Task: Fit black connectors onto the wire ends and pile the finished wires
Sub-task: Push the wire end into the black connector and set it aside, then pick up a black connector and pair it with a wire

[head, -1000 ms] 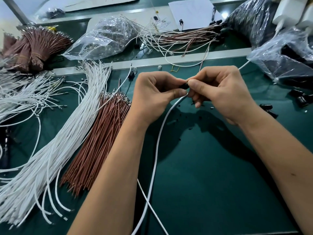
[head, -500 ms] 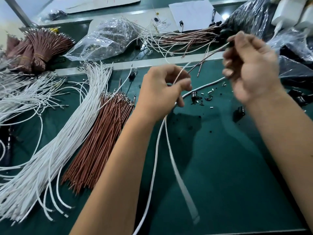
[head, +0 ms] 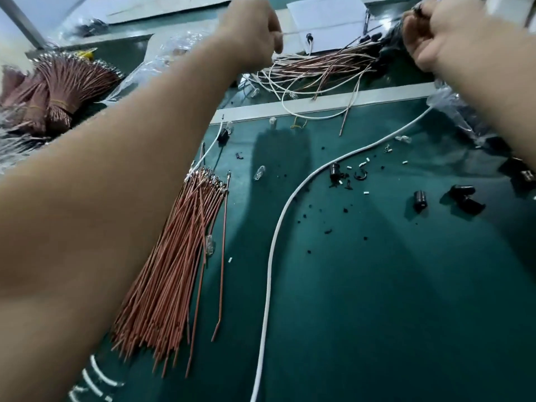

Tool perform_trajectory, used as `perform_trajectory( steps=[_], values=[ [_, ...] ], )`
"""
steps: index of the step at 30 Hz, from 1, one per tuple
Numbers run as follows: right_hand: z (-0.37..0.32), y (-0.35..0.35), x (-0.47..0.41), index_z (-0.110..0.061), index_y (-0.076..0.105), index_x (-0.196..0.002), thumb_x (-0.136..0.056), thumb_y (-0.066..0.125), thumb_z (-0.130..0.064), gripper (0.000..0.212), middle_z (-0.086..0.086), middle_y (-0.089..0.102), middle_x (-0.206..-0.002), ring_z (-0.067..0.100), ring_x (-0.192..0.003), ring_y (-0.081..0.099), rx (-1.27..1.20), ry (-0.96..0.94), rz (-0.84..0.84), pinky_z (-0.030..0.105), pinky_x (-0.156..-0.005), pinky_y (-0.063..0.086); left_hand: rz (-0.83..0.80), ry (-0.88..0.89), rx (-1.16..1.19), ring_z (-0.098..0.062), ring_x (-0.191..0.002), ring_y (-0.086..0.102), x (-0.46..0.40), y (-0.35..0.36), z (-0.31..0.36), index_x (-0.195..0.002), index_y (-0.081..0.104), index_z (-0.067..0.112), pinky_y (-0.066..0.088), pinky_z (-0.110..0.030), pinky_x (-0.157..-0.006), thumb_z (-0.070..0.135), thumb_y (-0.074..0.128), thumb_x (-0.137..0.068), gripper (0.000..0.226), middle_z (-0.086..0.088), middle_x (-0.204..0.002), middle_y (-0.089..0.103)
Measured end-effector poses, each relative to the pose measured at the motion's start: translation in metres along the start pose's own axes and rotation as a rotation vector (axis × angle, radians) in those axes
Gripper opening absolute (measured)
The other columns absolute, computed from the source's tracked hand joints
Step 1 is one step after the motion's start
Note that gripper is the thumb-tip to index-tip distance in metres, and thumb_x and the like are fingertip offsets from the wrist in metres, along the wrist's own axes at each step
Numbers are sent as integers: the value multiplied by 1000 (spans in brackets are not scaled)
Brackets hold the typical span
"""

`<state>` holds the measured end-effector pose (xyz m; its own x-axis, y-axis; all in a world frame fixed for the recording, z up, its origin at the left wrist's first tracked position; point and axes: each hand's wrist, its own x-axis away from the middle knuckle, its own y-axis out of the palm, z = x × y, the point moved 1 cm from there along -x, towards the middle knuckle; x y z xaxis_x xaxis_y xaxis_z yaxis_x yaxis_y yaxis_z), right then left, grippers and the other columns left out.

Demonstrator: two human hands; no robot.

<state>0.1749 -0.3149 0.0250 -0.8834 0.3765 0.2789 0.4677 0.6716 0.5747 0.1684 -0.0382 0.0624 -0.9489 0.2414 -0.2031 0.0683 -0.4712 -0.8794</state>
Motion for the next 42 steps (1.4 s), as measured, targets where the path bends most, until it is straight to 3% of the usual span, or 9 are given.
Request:
perform_trajectory(
  steps=[6, 9, 11, 14, 23, 29, 35, 38, 42],
  values=[
    [11, 6, -25, 5, 54, -103, -108, 43, -8, 18, 17, 63, -91, 16, -49, 63, 102, 34, 35, 17, -49, 52, 56, 15, -117, -23, -110, 64, -24, 33, -18, -124, 70, 12, 51, -29, -94, 11, 54, -104, 26, -10, -124, 68],
    [13, 10, -19, 5, 50, -114, -108, 40, -8, 17, 24, 62, -113, 22, -80, 74, 223, 58, -2, 21, -70, 61, 101, 23, -248, -30, -125, 52, -27, 38, -27, -141, 53, 14, 45, -39, -106, 24, 59, -102, 41, -15, -133, 59],
    [15, 15, -8, 2, 51, -113, -108, 39, -6, 15, 20, 63, -109, 19, -88, 73, 445, 51, 20, 21, -75, 62, 108, -4, -275, -31, -122, 53, -23, 34, -32, -136, 56, 12, 45, -41, -106, 23, 63, -98, 40, -15, -129, 59],
    [22, 23, 12, -6, 52, -96, -105, 43, -2, 13, 7, 58, -87, 11, -65, 60, 753, -98, 2, 16, -59, 56, 50, -109, -212, -28, -101, 64, -4, 23, -38, -108, 71, 9, 52, -34, -89, 12, 66, -92, 18, -14, -112, 69],
    [92, 50, 119, -6, 73, -91, -96, 71, -11, 8, 7, 76, -72, 15, -57, 70, 1330, -269, -687, 23, -44, 51, 13, -283, -199, -31, -101, 67, 93, 31, -50, -105, 74, 8, 56, -42, -93, 11, 75, -86, 20, -14, -102, 72],
    [103, 43, 145, -19, 75, -82, -95, 70, -20, 14, -4, 75, -68, 5, -57, 68, 1710, -429, -749, 20, -56, 46, -25, -379, 168, -3, -67, 62, 110, 16, -60, -72, 74, 21, 49, -20, -62, 22, 86, -77, 14, 5, -74, 70],
    [75, 24, 152, -11, 76, -75, -90, 69, -55, 47, 0, 71, -55, 13, -47, 68, 2287, -244, -585, 28, -64, 56, 17, -586, 923, -13, -52, 68, 118, 7, -74, -88, 61, 2, 52, -18, -48, 2, 73, -90, 12, -20, -85, 69],
    [75, 20, 157, -14, 73, -84, -88, 79, -40, 27, 1, 75, -62, 14, -53, 73, 2218, -105, -633, 34, -75, 62, -110, -638, 1199, -12, -56, 68, 124, 5, -70, -89, 63, 1, 53, -16, -48, 3, 65, -94, 6, -13, -74, 68],
    [78, 22, 156, -16, 74, -84, -91, 77, -19, 8, 2, 75, -64, 19, -54, 74, 1974, -130, -646, 31, -61, 59, -186, -627, 1281, -11, -58, 68, 131, 6, -67, -87, 60, 4, 54, -16, -48, 5, 63, -95, 8, -9, -63, 69]
  ],
)
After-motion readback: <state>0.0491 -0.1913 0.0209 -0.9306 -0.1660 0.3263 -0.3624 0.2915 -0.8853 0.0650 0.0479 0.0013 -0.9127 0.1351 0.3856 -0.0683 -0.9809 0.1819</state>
